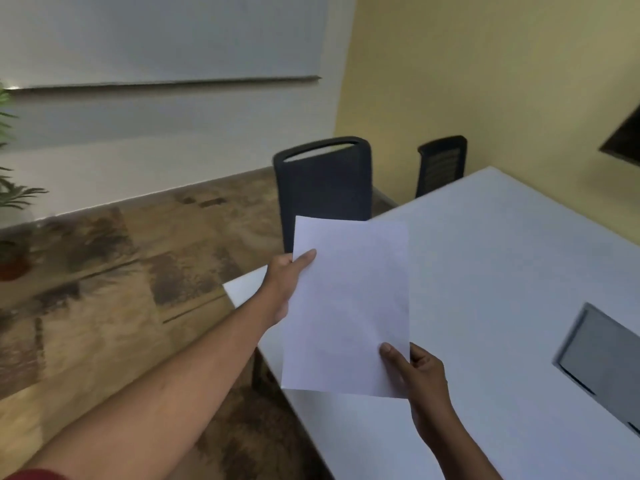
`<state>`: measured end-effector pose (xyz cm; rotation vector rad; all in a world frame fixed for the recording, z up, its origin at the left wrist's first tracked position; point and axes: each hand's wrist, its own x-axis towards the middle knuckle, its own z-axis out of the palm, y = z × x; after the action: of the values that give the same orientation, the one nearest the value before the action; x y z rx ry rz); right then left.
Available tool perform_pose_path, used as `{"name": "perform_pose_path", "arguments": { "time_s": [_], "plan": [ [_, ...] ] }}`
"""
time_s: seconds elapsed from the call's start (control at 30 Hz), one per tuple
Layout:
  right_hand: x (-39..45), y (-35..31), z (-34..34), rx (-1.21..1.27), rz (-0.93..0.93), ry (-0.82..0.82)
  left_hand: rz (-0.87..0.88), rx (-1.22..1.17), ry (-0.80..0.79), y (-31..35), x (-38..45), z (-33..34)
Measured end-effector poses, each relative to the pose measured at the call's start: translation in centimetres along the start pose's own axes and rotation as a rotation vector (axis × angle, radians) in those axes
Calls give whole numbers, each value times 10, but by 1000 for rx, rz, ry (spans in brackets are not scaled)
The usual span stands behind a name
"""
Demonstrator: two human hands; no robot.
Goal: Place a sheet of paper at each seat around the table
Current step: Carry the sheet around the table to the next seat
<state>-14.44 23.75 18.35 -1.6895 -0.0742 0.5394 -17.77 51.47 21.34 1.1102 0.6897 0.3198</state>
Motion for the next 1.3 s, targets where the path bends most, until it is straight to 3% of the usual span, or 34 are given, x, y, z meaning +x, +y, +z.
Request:
{"name": "perform_pose_path", "arguments": {
  "time_s": [0.33,1.03,1.3],
  "plan": [
    [45,-57,121,11,-61,-54,69,-37,42,88,55,-95],
    [220,-150,232,149,-59,105,16,70,-148,217,291,-104],
    [260,-178,321,95,-52,234,-22,62,-286,258,393,-146]
  ]
}}
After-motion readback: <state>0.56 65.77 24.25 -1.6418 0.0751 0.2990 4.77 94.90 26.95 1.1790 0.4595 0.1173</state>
